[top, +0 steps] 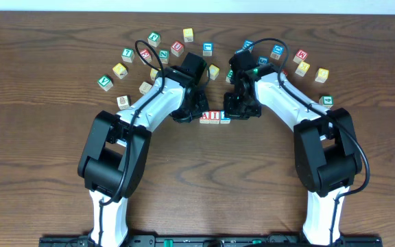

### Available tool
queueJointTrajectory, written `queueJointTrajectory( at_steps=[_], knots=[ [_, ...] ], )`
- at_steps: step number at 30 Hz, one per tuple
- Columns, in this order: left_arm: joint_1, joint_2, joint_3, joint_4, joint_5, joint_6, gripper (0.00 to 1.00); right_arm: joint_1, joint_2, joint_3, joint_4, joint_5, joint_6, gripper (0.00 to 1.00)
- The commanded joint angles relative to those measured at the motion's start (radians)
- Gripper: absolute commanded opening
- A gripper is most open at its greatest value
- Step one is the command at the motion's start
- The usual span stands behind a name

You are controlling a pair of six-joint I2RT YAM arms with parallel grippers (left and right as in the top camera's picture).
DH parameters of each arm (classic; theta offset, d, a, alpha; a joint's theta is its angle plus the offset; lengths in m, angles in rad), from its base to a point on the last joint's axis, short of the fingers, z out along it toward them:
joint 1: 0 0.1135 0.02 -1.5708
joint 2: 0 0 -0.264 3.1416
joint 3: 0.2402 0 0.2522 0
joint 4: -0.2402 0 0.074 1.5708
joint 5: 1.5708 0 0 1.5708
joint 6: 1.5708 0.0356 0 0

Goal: Spell out AI2

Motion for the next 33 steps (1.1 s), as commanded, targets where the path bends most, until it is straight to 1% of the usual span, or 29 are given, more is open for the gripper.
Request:
queueJointTrajectory(
  at_steps=[1, 6, 15, 33],
  knots=[
    [0.001, 0.013, -0.006, -0.002, 0.008, 0.007, 0.08, 0.016, -0.03, -0.005, 0.003, -0.025, 0.013, 0.01],
    [0.001, 0.013, -0.006, -0.002, 0.008, 0.008, 0.08, 0.028, -0.03, -0.005, 0.01, -0.028, 0.013, 0.01],
    [-0.001, 0.013, -0.006, 0.002, 0.009, 0.049, 0.08, 0.026, -0.03, -0.004, 0.019, -0.027, 0.013, 0.01],
    [-0.032, 0.013, -0.006, 0.085, 0.008, 0.06, 0.08, 0.005, -0.03, -0.004, 0.055, -0.027, 0.013, 0.01]
  ],
)
